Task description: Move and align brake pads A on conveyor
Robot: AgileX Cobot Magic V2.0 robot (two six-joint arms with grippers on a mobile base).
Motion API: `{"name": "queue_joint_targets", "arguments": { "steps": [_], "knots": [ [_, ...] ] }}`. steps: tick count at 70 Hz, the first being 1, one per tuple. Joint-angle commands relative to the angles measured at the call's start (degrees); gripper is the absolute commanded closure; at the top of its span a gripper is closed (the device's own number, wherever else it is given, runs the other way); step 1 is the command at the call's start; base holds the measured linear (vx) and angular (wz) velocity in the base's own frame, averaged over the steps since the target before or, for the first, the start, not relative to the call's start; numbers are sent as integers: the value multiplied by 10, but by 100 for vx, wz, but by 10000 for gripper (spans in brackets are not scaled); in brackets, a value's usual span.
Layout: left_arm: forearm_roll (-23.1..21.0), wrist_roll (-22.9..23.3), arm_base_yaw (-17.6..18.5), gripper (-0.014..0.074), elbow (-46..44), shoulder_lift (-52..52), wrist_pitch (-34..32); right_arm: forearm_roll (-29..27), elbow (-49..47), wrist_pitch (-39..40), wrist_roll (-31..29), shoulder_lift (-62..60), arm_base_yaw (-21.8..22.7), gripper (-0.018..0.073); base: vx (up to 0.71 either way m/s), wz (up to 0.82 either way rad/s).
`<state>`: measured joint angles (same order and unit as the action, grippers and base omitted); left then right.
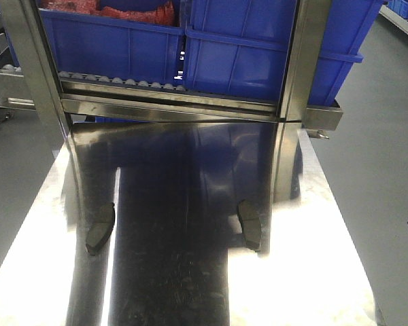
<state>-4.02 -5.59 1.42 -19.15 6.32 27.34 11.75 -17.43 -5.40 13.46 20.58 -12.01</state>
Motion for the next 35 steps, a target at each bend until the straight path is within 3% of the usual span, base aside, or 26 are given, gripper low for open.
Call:
{"name": "queue_joint_targets", "arguments": {
  "steps": [1,35],
  "knots": [
    [-2,2,4,74,-16,10,-40,3,-15,44,0,3,0,72,11,3],
    [-2,2,4,74,-16,10,-40,3,-15,44,0,3,0,72,10,-2]
  ]
}}
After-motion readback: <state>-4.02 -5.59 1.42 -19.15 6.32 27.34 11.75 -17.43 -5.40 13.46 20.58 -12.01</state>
